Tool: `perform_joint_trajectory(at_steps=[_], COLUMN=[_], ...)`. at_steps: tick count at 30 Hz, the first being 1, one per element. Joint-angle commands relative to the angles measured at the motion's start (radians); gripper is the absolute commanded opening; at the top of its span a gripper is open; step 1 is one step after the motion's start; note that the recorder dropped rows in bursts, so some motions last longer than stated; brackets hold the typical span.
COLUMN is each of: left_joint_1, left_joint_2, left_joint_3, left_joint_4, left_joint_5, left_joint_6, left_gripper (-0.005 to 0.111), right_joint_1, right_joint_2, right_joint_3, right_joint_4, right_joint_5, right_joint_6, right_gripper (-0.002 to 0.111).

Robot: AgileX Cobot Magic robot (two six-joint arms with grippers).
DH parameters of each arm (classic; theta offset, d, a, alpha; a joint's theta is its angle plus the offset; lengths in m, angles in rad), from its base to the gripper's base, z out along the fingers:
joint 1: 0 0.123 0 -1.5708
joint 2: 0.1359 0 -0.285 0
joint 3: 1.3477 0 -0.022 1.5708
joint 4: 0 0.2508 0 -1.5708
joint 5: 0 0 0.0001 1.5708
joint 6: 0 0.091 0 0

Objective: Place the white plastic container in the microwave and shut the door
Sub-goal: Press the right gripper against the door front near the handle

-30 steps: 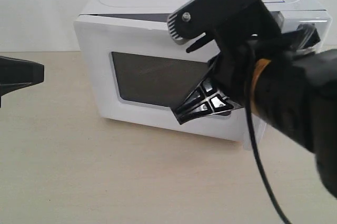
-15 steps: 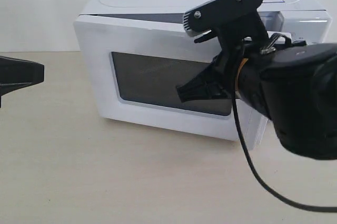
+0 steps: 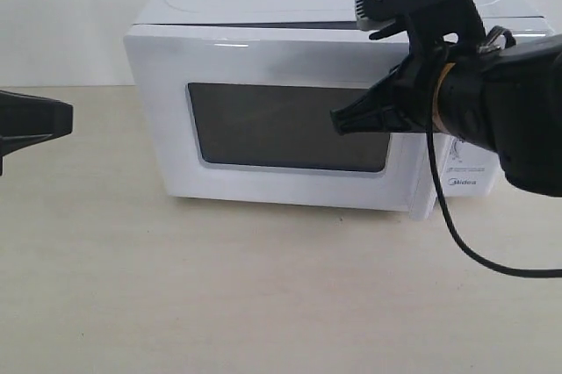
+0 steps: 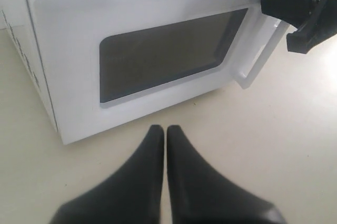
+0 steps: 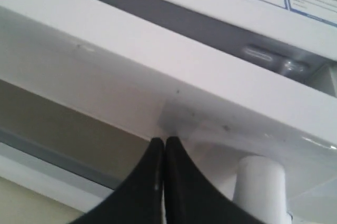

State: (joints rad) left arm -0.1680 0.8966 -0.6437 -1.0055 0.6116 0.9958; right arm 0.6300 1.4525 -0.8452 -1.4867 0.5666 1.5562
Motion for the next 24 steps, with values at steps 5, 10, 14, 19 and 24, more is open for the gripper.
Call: perform_joint_trajectory(at_steps=[5, 10, 14, 19, 24], left_joint_1=[-0.005, -0.005, -0.005, -0.005, -0.005], left_joint_2=[-0.006, -0.014, -0.023, -0.022, -0.022], left_joint_3=[0.006, 0.006, 0.006, 0.006, 0.006], left_joint_4=[-0.026, -0.026, -0.026, -0.026, -0.026], left_joint_5=[-0.006, 0.009, 0.006, 0.004, 0.004], left_joint_6=[0.005, 0.005, 0.005, 0.005, 0.005], left_gripper=[0.004, 0.004, 0.004, 0.004, 0.004], right_joint_1=[-0.023, -0.073, -0.093, -0.100, -0.100], right_joint_2=[0.006, 0.006, 0.006, 0.006, 0.006], right_joint_3=[-0.005, -0.005, -0.005, -0.005, -0.017], right_joint_4=[-0.056, -0.056, -0.056, -0.069, -0.071], right_joint_5=[0.013, -0.012, -0.039, -0.036, -0.036], right_joint_6=[0.046, 0.066, 0.068, 0.068, 0.071], right_gripper=[0.000, 0.000, 0.000, 0.000, 0.000])
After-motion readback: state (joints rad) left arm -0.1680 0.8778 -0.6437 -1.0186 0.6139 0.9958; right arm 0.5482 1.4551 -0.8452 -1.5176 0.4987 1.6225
